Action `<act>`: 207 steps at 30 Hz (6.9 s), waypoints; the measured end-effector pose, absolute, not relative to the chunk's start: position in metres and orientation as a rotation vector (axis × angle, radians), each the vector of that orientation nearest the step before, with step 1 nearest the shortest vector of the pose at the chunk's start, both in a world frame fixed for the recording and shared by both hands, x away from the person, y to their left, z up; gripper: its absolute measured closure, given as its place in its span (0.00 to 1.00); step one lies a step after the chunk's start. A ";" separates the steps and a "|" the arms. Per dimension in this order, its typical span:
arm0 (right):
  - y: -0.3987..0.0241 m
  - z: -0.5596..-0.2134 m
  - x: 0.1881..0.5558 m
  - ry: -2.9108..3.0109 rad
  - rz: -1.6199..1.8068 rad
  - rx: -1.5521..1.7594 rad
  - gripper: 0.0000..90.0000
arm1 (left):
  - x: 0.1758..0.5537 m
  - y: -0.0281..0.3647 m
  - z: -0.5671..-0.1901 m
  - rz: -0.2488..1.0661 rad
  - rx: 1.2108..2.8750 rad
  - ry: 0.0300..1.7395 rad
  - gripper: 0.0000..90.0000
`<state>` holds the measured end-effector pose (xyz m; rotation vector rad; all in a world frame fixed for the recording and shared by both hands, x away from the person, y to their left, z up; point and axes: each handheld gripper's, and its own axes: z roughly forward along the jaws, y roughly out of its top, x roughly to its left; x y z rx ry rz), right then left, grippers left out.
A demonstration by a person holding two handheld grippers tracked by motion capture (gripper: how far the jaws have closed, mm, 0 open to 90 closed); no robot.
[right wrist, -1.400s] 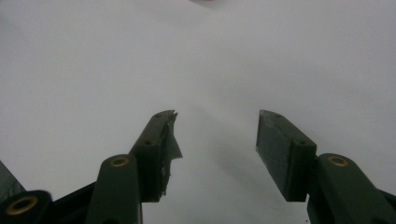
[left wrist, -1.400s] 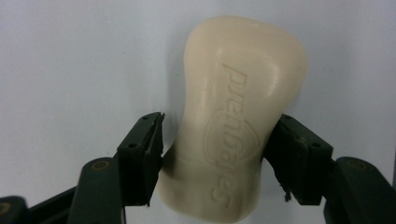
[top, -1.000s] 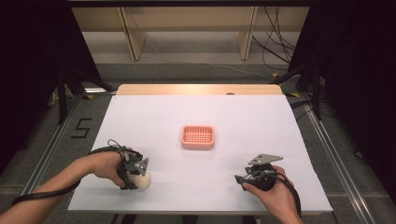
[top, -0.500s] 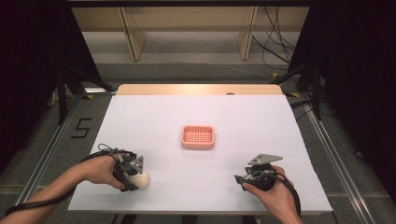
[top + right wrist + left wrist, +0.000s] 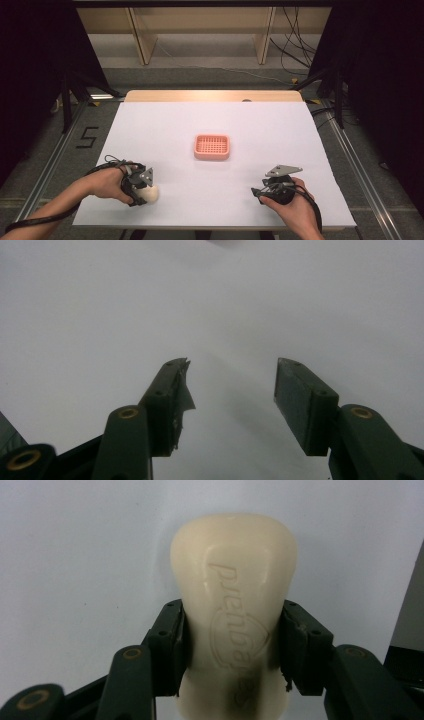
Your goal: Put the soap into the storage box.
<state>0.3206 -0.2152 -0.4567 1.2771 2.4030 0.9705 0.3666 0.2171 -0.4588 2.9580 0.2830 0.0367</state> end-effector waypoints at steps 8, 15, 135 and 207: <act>-0.217 -0.455 0.322 2.405 0.966 1.263 0.53 | 0.365 0.220 -0.459 0.055 2.936 0.279 0.55; -0.218 -0.453 0.321 2.413 0.957 1.261 0.53 | 0.362 0.224 -0.459 0.074 2.901 0.307 0.55; -0.227 -0.446 0.305 2.288 1.029 1.299 0.54 | 0.404 0.177 -0.407 0.413 2.492 0.369 0.55; -0.227 -0.446 0.303 2.280 1.030 1.307 0.54 | 0.436 0.131 -0.402 0.415 2.440 0.333 0.55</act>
